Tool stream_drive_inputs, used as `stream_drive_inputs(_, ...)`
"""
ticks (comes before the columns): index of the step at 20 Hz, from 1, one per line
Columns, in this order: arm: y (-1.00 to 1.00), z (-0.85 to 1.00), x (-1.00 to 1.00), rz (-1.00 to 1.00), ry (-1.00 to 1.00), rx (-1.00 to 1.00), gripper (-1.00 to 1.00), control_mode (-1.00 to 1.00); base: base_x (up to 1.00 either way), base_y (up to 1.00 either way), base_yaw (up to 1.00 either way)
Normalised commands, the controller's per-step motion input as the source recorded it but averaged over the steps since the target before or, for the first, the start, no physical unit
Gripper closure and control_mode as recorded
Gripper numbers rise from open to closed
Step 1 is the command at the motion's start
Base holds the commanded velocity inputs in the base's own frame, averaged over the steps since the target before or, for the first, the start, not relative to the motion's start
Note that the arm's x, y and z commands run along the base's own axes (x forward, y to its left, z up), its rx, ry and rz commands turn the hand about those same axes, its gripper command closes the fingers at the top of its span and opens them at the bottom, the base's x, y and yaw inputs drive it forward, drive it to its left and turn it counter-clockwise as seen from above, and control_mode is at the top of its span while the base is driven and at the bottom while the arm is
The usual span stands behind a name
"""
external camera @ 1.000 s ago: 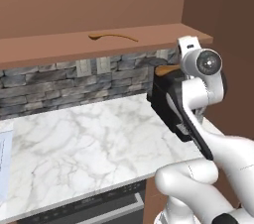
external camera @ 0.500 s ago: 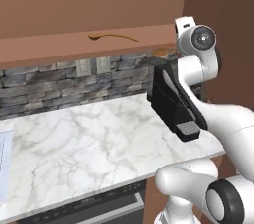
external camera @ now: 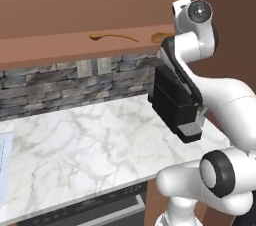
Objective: Organize the utensils by type. Pick up the wooden spoons from the counter and place them in the open cabinet. Then pick up the metallic utensils from the counter and place them in the open drawer.
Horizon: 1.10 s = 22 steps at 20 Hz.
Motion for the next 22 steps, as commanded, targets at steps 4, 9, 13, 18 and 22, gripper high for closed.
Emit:
stream_drive_inputs(4,0.0,0.02,0.52,0.0,0.0,0.0,1.0,-1.0,0.0,0.0,0.0)
stream_drive_inputs(9,0.0,0.0,0.54,0.0,0.0,-0.02,1.0,-1.0,0.0,0.0,0.0)
stream_drive_inputs(13,0.0,0.0,0.45,0.0,0.0,0.0,1.0,-1.0,0.0,0.0,0.0)
stream_drive_inputs(18,-0.01,-0.05,0.22,0.0,0.0,0.0,1.0,-1.0,0.0,0.0,0.0)
stream_drive_inputs(22,-0.04,-0.13,0.08,0.0,0.0,0.0,1.0,-1.0,0.0,0.0,0.0)
